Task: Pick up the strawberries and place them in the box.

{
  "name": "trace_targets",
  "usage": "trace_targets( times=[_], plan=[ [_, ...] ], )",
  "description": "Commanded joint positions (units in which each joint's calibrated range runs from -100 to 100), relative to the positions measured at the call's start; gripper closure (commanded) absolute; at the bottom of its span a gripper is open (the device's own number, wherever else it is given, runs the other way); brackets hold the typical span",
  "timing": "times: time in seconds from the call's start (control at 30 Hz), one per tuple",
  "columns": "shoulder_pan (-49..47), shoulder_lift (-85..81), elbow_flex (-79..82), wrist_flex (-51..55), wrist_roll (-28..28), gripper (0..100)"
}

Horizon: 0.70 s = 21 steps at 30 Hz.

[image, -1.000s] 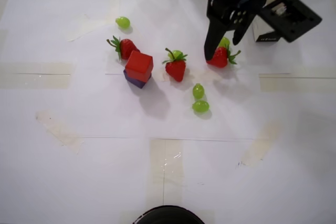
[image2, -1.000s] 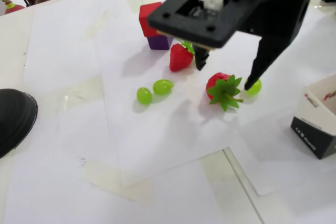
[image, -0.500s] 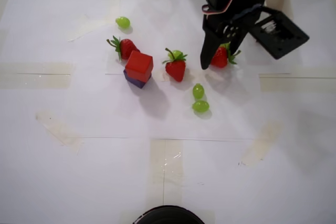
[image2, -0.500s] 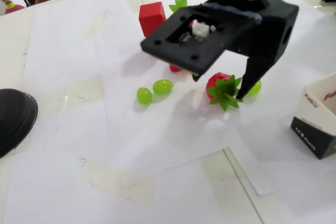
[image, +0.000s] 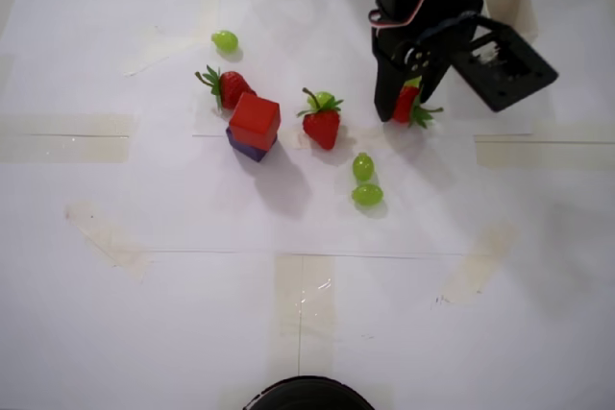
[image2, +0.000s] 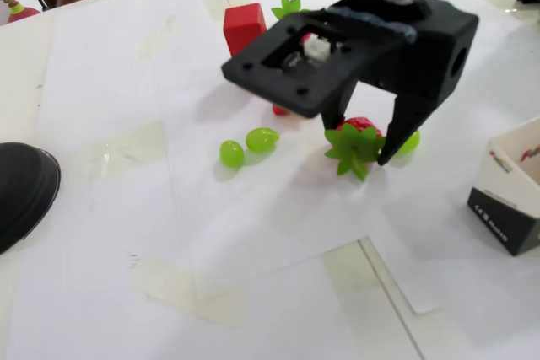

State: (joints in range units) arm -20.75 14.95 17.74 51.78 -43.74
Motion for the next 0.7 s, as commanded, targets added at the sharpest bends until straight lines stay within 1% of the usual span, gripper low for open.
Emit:
trace_targets(
  times=[0.0, 0.23, 0.4, 0.67],
  plan=[
    [0.3, -2.1, -0.1, -0.6, -0.3, 85],
    [1.0, -4.5, -1.0, 0.3, 0.2, 86],
    [1.4, -6.0, -4.1, 3.2, 1.0, 86],
    [0.5, -9.6, -21.3, 17.8, 1.8, 86]
  ],
)
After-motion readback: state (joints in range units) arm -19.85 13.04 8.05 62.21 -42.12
